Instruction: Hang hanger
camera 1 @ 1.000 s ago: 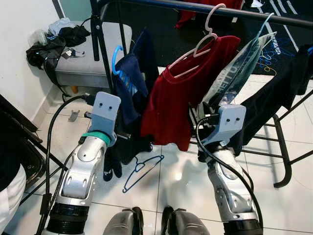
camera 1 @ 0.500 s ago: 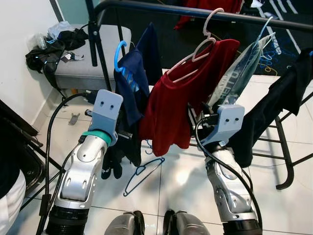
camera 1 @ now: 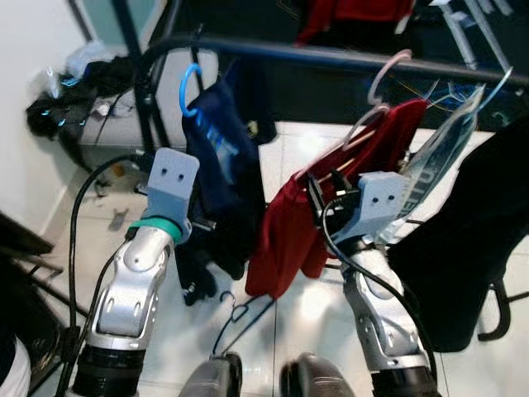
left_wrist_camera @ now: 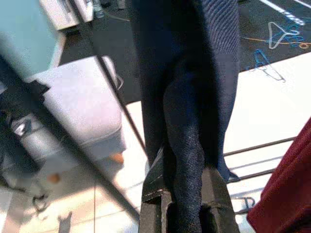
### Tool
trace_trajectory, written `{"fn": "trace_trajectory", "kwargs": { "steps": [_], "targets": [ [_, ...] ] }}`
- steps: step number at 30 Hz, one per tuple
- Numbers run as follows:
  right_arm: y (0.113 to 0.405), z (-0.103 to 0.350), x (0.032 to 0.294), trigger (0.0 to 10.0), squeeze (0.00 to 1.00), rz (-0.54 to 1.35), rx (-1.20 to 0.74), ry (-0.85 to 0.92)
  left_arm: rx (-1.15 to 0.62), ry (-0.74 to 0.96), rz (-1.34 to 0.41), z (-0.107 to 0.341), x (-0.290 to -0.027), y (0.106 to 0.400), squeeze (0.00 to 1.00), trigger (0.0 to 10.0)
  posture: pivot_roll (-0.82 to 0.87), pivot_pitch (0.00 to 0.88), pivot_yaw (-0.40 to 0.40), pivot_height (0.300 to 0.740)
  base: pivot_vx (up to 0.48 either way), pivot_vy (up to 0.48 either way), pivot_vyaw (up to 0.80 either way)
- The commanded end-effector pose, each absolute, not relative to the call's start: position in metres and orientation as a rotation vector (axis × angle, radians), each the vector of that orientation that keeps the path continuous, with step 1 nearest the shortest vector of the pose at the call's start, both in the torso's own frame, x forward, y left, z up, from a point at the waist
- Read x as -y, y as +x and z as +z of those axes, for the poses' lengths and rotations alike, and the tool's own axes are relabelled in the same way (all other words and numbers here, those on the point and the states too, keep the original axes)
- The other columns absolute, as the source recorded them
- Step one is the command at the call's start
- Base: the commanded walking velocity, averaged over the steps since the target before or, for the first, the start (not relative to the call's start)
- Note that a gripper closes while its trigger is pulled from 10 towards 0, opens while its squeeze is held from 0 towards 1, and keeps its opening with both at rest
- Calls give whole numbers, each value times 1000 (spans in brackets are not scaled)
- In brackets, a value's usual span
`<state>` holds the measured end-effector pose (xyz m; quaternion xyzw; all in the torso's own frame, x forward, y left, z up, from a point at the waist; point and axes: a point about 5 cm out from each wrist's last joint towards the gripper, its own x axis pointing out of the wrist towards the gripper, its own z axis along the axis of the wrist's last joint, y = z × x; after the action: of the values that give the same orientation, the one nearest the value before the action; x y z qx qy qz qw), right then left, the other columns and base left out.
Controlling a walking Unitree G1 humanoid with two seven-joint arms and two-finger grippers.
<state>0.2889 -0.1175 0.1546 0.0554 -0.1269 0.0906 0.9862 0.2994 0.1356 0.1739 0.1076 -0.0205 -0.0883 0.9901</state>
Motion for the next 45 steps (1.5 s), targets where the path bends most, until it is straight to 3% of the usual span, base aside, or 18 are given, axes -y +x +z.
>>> {"fn": "trace_trajectory", "kwargs": {
  "steps": [1, 34, 45],
  "targets": [
    [288, 147, 120, 10000, 0, 168, 227, 111, 72, 202, -186, 181, -133, 298, 0, 10000, -65, 107, 73, 740, 0, 0, 0],
    [289, 147, 118, 10000, 0, 156, 230, 117, 46, 229, -262, 186, -126, 303, 0, 10000, -65, 105, 90, 740, 0, 0, 0],
    [289, 146, 117, 10000, 0, 155, 231, 118, 5, 272, -180, 194, -109, 333, 0, 10000, -67, 106, 90, 740, 0, 0, 0]
  ]
}}
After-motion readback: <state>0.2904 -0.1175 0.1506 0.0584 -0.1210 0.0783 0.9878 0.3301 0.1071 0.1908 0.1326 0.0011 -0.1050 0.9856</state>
